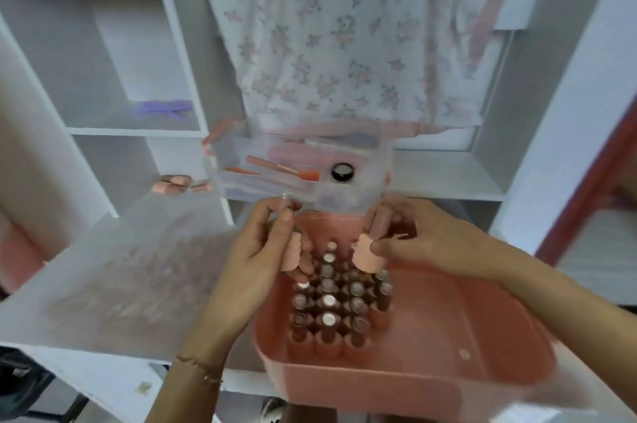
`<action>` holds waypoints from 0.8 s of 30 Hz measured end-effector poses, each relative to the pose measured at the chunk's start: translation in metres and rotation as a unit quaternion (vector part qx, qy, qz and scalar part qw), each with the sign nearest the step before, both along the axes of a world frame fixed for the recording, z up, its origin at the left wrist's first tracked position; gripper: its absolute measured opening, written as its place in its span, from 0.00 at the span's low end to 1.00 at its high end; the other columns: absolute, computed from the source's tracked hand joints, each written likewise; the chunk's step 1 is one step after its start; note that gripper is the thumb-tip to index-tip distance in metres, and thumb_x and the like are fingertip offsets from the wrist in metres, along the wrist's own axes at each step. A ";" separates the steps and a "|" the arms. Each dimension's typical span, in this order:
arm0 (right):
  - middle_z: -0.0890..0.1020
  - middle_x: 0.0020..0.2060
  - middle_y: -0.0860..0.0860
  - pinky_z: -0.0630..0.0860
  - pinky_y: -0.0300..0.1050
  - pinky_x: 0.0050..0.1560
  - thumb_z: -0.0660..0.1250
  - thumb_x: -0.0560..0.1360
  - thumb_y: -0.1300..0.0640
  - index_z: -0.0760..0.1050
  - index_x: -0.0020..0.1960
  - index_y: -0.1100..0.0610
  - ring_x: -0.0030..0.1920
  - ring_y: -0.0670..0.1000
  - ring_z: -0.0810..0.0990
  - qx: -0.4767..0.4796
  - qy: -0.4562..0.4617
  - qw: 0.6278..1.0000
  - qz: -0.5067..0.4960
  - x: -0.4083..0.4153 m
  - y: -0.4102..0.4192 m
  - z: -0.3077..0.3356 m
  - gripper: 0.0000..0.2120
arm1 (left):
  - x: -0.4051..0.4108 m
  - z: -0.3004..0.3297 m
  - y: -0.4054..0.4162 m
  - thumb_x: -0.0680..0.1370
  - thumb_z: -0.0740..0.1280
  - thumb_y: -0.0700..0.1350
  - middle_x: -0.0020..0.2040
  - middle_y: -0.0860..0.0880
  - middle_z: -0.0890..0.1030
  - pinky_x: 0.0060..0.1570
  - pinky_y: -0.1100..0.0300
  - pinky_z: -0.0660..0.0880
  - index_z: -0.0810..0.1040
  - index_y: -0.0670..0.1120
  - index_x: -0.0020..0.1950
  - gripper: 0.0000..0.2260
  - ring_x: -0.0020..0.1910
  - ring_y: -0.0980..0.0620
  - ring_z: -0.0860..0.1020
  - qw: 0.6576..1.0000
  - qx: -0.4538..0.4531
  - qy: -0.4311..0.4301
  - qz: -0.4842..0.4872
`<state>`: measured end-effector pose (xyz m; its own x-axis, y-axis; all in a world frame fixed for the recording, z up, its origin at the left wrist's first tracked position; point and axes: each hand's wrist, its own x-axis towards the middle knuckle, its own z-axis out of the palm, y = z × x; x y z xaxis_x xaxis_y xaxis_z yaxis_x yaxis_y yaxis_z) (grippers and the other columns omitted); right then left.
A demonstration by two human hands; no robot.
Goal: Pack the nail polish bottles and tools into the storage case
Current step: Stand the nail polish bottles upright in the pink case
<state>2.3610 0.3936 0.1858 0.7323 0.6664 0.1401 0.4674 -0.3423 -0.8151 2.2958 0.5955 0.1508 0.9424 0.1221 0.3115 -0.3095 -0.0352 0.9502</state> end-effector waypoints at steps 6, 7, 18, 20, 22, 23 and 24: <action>0.81 0.37 0.41 0.77 0.35 0.44 0.70 0.69 0.60 0.76 0.43 0.51 0.39 0.43 0.81 -0.162 0.046 0.985 0.023 -0.019 -0.041 -0.027 0.06 | 0.009 -0.022 -0.022 0.73 0.60 0.58 0.35 0.50 0.80 0.37 0.55 0.78 0.75 0.57 0.49 0.09 0.32 0.51 0.81 0.991 0.132 0.017 -0.028; 0.81 0.39 0.42 0.78 0.40 0.47 0.70 0.70 0.59 0.76 0.45 0.51 0.41 0.45 0.81 -0.182 0.042 0.982 0.025 -0.021 -0.042 -0.033 0.06 | 0.010 -0.024 -0.022 0.73 0.60 0.58 0.36 0.50 0.80 0.36 0.55 0.78 0.74 0.58 0.50 0.10 0.33 0.51 0.81 0.989 0.143 0.021 -0.028; 0.79 0.44 0.48 0.74 0.52 0.48 0.63 0.72 0.51 0.73 0.49 0.51 0.43 0.51 0.75 -0.387 -0.127 0.911 0.061 -0.027 -0.035 -0.060 0.07 | 0.009 -0.029 -0.023 0.72 0.60 0.57 0.35 0.52 0.81 0.34 0.58 0.80 0.74 0.60 0.48 0.07 0.32 0.51 0.82 0.987 0.153 0.037 -0.025; 0.79 0.44 0.46 0.74 0.49 0.48 0.63 0.72 0.50 0.72 0.51 0.48 0.44 0.50 0.75 -0.373 -0.132 0.917 0.057 -0.026 -0.036 -0.061 0.08 | 0.009 -0.030 -0.023 0.72 0.61 0.57 0.36 0.51 0.82 0.35 0.58 0.79 0.74 0.60 0.48 0.06 0.32 0.51 0.82 0.988 0.150 0.039 -0.026; 0.76 0.42 0.44 0.73 0.46 0.46 0.64 0.73 0.49 0.71 0.53 0.46 0.43 0.48 0.74 -0.360 -0.137 0.921 0.054 -0.025 -0.036 -0.060 0.09 | 0.009 -0.030 -0.022 0.72 0.61 0.57 0.37 0.51 0.82 0.35 0.58 0.79 0.74 0.62 0.47 0.06 0.33 0.51 0.82 0.988 0.145 0.043 -0.025; 0.74 0.40 0.42 0.73 0.45 0.45 0.64 0.73 0.49 0.70 0.52 0.46 0.42 0.46 0.73 -0.354 -0.138 0.923 0.054 -0.025 -0.036 -0.060 0.09 | 0.010 -0.030 -0.021 0.72 0.61 0.58 0.37 0.51 0.82 0.34 0.58 0.79 0.74 0.62 0.46 0.05 0.33 0.51 0.82 0.988 0.145 0.043 -0.024; 0.73 0.39 0.41 0.73 0.45 0.44 0.64 0.73 0.48 0.69 0.52 0.45 0.41 0.46 0.72 -0.348 -0.140 0.925 0.054 -0.025 -0.036 -0.060 0.09 | 0.010 -0.030 -0.021 0.72 0.61 0.58 0.36 0.51 0.82 0.34 0.58 0.79 0.74 0.63 0.46 0.05 0.33 0.51 0.82 0.988 0.147 0.042 -0.024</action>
<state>2.3357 0.3576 0.1255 0.6564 0.7333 -0.1772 0.6885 -0.6783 -0.2568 2.3059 0.5745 0.1209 0.9689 -0.0075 0.2472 -0.2380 -0.3000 0.9238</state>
